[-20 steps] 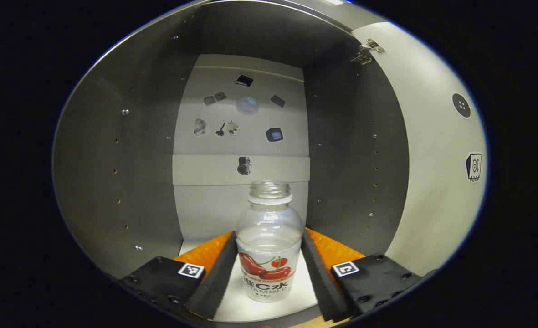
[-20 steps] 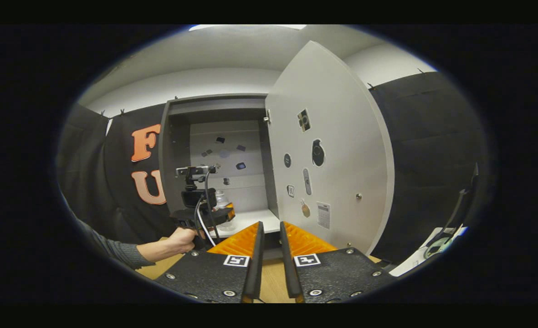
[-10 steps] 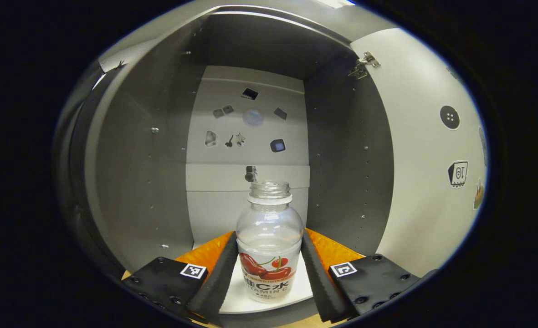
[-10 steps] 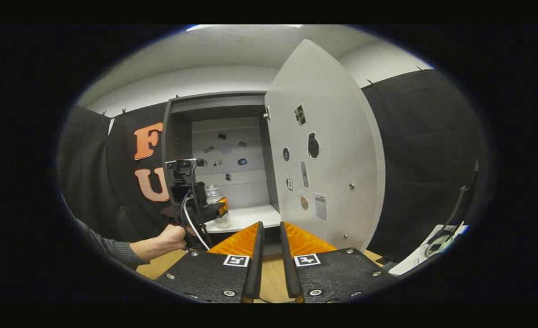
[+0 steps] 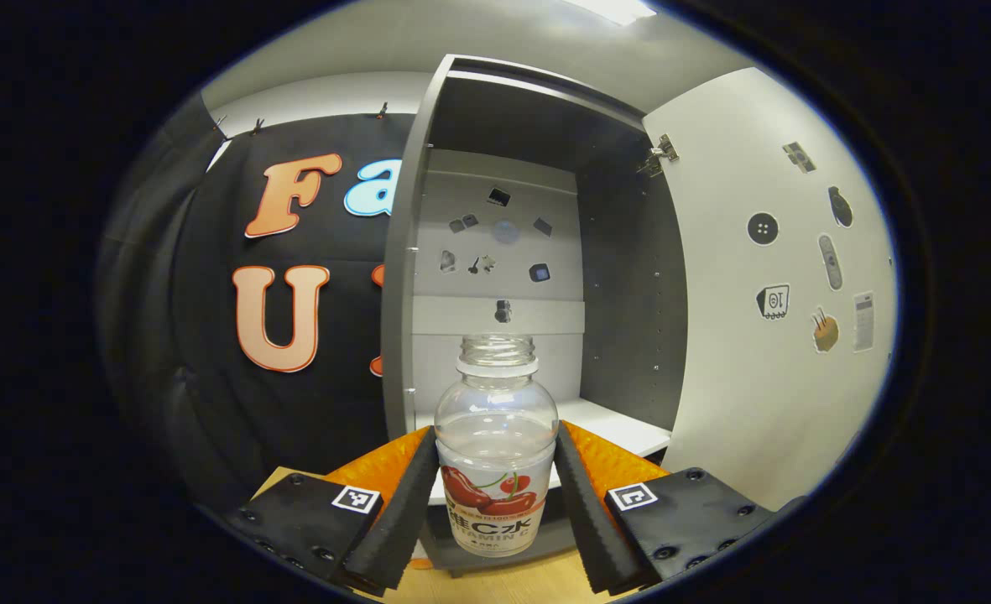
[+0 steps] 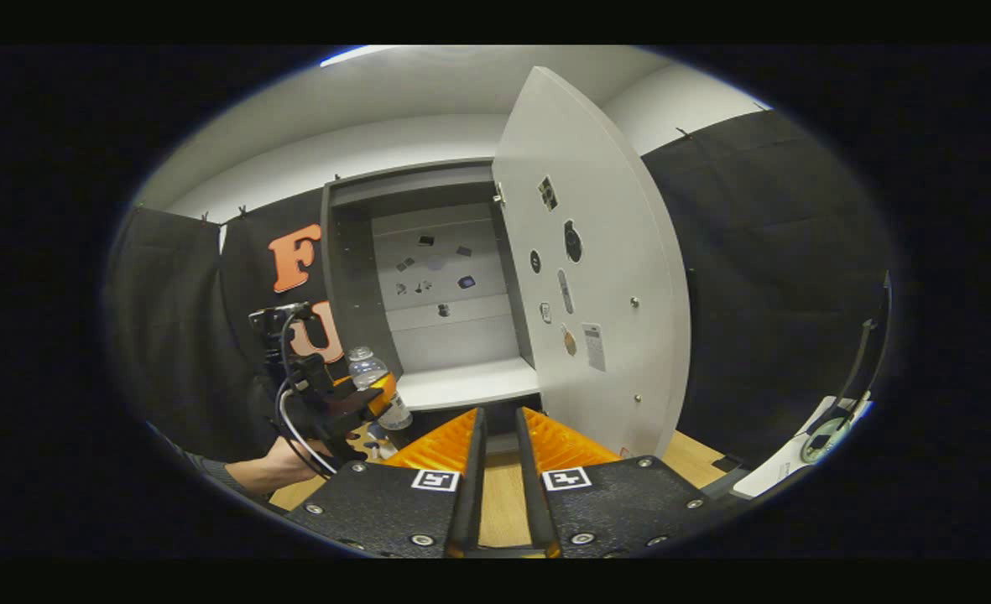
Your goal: Open the cabinet door with the right hand, grasp the bottle in the cabinet with the left hand and place it on the coaster, then close the cabinet door with the right hand.
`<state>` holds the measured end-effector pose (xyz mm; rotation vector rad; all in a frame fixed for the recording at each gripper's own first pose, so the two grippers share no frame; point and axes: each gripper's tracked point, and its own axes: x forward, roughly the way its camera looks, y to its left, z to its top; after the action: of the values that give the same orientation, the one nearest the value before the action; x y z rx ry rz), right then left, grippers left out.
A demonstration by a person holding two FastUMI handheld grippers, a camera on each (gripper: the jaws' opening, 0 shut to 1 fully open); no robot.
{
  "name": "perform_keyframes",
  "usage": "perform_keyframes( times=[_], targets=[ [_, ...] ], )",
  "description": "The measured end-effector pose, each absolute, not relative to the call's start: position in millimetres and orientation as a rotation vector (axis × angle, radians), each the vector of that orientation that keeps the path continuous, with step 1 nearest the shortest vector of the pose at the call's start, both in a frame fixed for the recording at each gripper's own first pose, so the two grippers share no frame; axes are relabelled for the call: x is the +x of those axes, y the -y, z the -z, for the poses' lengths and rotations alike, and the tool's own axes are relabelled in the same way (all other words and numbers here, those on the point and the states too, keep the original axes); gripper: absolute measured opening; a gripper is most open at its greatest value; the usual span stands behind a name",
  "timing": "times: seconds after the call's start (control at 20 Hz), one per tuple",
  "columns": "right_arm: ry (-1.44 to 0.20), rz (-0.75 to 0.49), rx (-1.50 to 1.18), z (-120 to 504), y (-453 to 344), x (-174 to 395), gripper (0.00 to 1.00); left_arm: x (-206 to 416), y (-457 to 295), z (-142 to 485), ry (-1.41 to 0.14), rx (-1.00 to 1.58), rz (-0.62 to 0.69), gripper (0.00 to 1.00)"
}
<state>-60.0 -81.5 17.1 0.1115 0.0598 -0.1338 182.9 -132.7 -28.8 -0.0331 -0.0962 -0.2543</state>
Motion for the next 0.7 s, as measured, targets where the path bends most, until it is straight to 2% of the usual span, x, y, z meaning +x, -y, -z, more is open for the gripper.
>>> perform_keyframes(
  times=[0.1, 0.2, 0.3, 0.5, 0.55, 0.6, 0.7],
  targets=[
    [-0.081, 0.111, 0.125, -9, 78, -67, 0.17, 160, 117, 51, 0.078, -0.037, 0.229, 0.84],
    [-0.106, 0.09, 0.131, 0, 74, -73, 0.28, 140, 105, 76, 0.053, -0.04, 0.209, 0.84],
    [-0.13, 0.075, 0.127, 8, 72, -80, 0.24, 124, 94, 98, 0.035, -0.038, 0.186, 0.84],
    [-0.174, 0.048, 0.131, 25, 68, -90, 0.27, 100, 76, 149, -0.01, 0.008, 0.138, 0.84],
    [-0.19, 0.046, 0.13, 31, 68, -93, 0.17, 91, 71, 165, -0.025, 0.013, 0.127, 0.85],
    [-0.204, 0.045, 0.132, 37, 67, -94, 0.27, 85, 69, 179, -0.04, 0.012, 0.123, 0.84],
    [-0.229, 0.039, 0.13, 45, 67, -98, 0.27, 74, 62, 204, -0.06, -0.003, 0.11, 0.84]
  ],
)
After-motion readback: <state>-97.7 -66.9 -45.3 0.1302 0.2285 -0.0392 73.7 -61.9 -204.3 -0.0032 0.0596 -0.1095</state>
